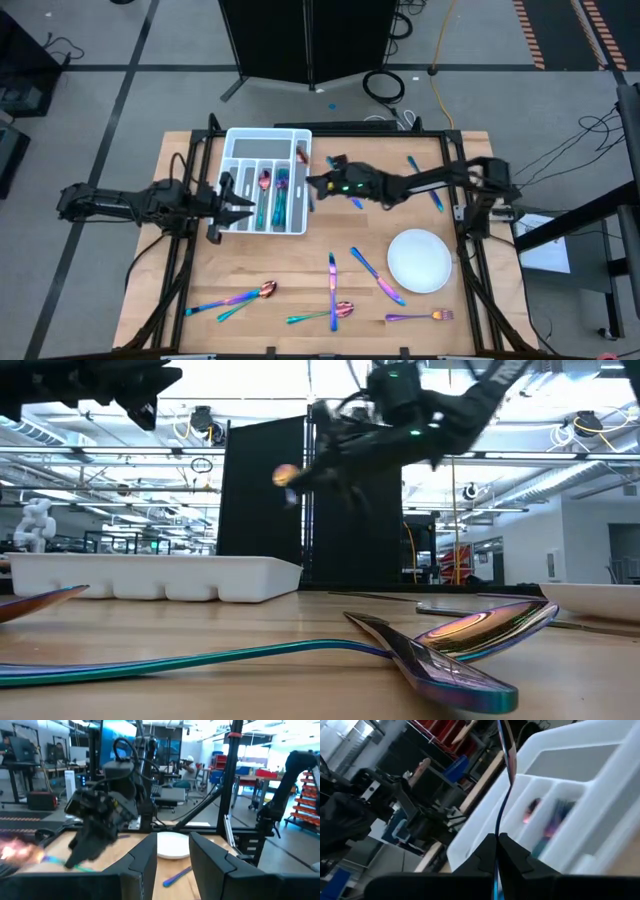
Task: Sort silverware
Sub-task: Put the iridescent spoon into the white silverware tray
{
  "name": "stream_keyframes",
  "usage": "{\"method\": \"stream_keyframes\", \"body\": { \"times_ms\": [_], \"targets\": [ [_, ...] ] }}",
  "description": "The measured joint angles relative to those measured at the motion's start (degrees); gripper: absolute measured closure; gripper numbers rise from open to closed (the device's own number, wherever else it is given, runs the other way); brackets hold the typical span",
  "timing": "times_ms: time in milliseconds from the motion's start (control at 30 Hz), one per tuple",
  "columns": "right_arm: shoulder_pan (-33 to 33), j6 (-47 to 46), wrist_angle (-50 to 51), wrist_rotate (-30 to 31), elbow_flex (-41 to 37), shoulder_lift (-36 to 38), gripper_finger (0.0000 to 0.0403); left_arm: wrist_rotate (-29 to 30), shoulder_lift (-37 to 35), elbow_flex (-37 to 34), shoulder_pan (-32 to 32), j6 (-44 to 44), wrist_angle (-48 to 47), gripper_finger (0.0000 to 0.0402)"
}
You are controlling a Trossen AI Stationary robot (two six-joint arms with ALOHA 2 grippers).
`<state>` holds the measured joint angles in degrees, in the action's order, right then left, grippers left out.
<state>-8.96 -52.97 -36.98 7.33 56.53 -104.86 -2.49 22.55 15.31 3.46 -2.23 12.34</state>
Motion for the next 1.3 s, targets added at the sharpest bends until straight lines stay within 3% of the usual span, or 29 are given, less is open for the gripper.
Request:
{"method": "stream_keyframes", "body": {
  "times_ms": [333, 600, 900, 1100, 1300],
  "targets": [
    [2.17, -2.35, 6.54, 2.32, 25.18, -18.01, 0.0403, -0.01, -1.78, 0.0, 0.0, 1.19, 0.83, 0.0288],
    [3.04, -8.23, 10.82, 6.39, 36.36, -28.46, 0.0403, -0.06, -3.72, 0.0, 0.0, 1.06, 0.54, 0.0288],
    [3.87, -7.94, 17.0, 9.28, 43.53, -32.99, 0.0403, -0.31, -4.38, -0.04, 0.04, 0.82, 0.55, 0.0288],
    [4.07, -9.18, 21.15, 12.69, 43.7, -33.14, 0.0403, -0.32, -4.49, -0.04, 0.04, -0.39, 0.71, 0.0288],
    [4.09, -9.38, 20.93, 12.24, 43.7, -33.16, 0.0403, -0.32, -4.49, -0.04, 0.04, -0.38, 0.85, 0.0288]
  ]
}}
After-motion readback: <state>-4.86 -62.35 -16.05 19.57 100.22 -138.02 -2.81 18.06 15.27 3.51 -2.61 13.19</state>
